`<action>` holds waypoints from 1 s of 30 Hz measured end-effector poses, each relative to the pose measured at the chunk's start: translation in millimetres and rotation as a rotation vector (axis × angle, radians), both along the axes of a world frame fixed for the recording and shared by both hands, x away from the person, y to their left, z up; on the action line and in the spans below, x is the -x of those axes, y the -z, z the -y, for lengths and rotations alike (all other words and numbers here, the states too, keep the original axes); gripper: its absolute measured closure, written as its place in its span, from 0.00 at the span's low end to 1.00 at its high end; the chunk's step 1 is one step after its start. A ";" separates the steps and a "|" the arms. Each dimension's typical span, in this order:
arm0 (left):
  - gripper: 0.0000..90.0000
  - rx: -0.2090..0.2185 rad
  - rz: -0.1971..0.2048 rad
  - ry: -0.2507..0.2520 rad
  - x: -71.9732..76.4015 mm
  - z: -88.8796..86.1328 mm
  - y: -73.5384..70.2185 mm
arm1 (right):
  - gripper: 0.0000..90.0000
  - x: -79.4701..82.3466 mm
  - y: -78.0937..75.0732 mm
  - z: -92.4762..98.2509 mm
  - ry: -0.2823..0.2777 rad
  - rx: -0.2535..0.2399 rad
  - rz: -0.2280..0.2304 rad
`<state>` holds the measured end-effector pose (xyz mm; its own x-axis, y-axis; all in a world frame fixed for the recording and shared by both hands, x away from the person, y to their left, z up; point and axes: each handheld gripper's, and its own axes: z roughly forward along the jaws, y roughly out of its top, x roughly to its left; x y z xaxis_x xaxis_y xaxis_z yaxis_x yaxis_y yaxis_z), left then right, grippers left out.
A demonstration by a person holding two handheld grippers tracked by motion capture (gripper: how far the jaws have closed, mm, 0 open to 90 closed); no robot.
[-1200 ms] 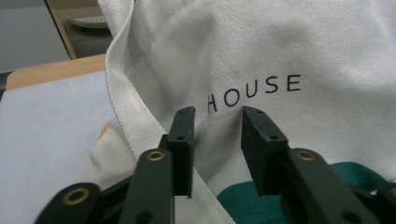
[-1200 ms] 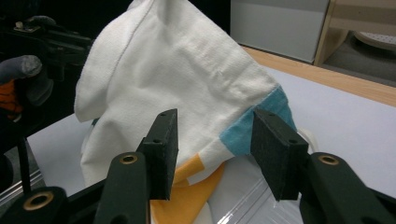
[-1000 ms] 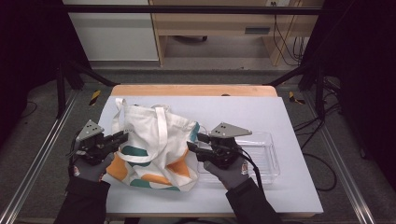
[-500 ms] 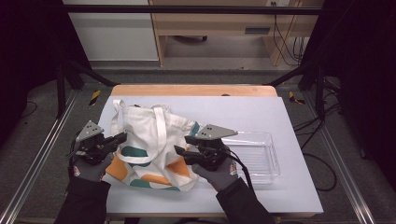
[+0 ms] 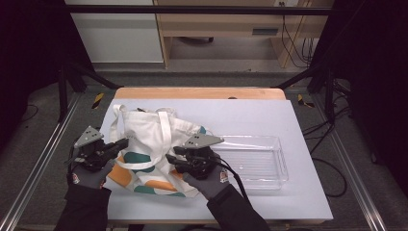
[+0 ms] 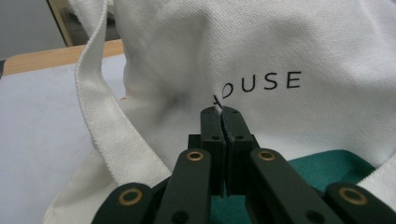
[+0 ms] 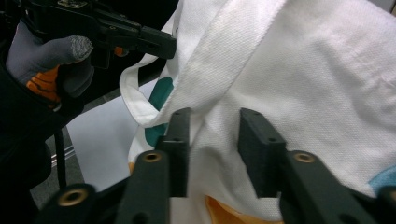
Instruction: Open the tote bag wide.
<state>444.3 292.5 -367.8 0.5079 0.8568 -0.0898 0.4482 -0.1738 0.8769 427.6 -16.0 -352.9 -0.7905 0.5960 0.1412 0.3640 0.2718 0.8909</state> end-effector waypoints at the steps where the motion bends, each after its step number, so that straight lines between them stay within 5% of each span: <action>1: 0.99 0.000 0.000 0.000 0.0 0.0 0.0 | 0.79 0.4 0.1 0.1 0.001 0.002 0.002; 6: 0.99 0.001 -0.004 0.003 1.9 -1.2 1.2 | 0.94 1.5 2.0 -0.6 -0.007 0.016 0.005; 12: 0.96 0.003 -0.006 -0.002 2.9 -0.9 0.8 | 0.97 3.5 4.4 -2.0 -0.035 0.029 0.014; 22: 0.69 0.059 0.066 -0.008 6.3 -6.5 -16.9 | 0.97 5.6 7.5 -4.7 -0.064 0.041 0.015; 25: 0.69 0.050 0.059 -0.008 2.0 -3.8 -15.2 | 0.97 6.4 7.8 -5.2 -0.072 0.045 0.019; 30: 0.88 0.038 0.015 0.012 -3.6 0.3 -4.9 | 0.97 7.6 10.3 -6.7 -0.084 0.054 0.015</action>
